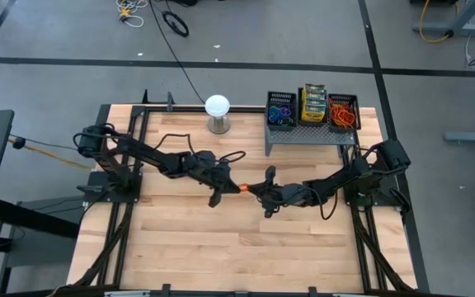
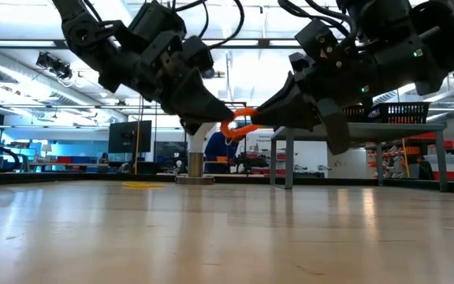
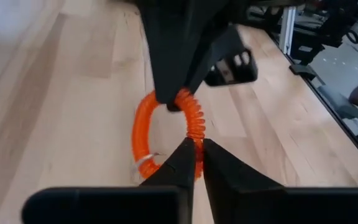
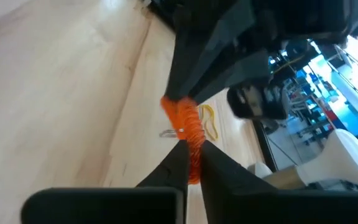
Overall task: Pick & Place Office Desk Supplies
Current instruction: Put the orange spring keychain into the left black basket on the shelf
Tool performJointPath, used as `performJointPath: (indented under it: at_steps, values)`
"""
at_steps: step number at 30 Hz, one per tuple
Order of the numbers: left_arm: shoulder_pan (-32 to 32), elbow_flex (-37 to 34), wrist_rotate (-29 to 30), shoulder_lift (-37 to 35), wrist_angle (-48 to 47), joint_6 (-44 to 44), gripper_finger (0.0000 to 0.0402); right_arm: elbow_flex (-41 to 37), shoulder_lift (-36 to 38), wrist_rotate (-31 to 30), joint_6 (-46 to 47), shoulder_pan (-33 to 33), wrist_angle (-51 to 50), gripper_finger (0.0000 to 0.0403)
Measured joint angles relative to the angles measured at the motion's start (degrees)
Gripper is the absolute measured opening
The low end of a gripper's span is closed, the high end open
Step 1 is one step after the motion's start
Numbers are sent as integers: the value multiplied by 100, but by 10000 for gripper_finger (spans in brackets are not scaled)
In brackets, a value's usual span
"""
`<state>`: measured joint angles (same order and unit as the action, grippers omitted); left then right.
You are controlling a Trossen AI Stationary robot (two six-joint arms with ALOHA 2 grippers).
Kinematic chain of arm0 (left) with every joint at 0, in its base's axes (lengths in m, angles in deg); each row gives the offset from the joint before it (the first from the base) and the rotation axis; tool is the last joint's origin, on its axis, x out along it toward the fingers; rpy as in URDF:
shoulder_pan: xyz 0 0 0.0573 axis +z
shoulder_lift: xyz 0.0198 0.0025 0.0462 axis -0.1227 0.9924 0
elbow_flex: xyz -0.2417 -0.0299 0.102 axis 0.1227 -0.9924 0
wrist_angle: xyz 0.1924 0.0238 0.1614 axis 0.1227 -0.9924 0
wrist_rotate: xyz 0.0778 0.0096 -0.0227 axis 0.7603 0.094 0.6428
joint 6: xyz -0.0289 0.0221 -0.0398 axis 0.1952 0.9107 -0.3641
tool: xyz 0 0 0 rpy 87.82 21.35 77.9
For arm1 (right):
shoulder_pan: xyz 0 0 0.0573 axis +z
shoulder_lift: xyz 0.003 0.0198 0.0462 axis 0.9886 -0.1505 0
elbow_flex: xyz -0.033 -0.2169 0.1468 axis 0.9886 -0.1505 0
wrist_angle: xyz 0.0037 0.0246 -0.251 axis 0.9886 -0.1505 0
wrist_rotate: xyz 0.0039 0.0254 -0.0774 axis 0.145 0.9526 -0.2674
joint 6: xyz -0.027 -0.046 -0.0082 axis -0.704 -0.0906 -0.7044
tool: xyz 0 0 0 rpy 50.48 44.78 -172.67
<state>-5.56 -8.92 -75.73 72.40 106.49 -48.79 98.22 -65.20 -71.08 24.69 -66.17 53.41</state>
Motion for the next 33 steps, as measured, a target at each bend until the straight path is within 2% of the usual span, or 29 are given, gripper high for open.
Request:
performJointPath:
  at_steps: [3, 8, 14, 17, 20, 24, 27, 31, 33]
  values:
    - [43, 0, 115, -273, -140, 23, 54, 0, 8, -204, 6, 4, -13, 29]
    - [82, 2, 583, -1099, -824, 268, 118, 0, 199, -531, 11, 26, -171, 13]
    - [-120, 0, 1461, -1847, -1818, 548, 170, -2, 987, -1335, 16, 167, -724, 17]
    - [-311, -76, 1913, -1942, -1933, 746, 167, -2, 1694, -2006, 7, 193, -1256, 16]
    - [-384, -327, 2305, -1941, -1843, 806, 146, -2, 2489, -2649, 7, 120, -1815, 14]
    - [-285, -753, 2590, -1939, -1509, 642, 108, 9, 3394, -3041, 12, -153, -2333, 13]
    - [-179, -1014, 2597, -1939, -1106, 550, 86, 263, 3751, -3019, 218, -613, -3164, 13]
    - [-56, -1091, 2591, -1939, -981, 480, 69, 988, 3648, -2229, 1093, -1480, -4896, 13]
    - [-26, -1091, 2601, -1939, -954, 493, 65, 1348, 3449, -1985, 1371, -1922, -5395, 14]
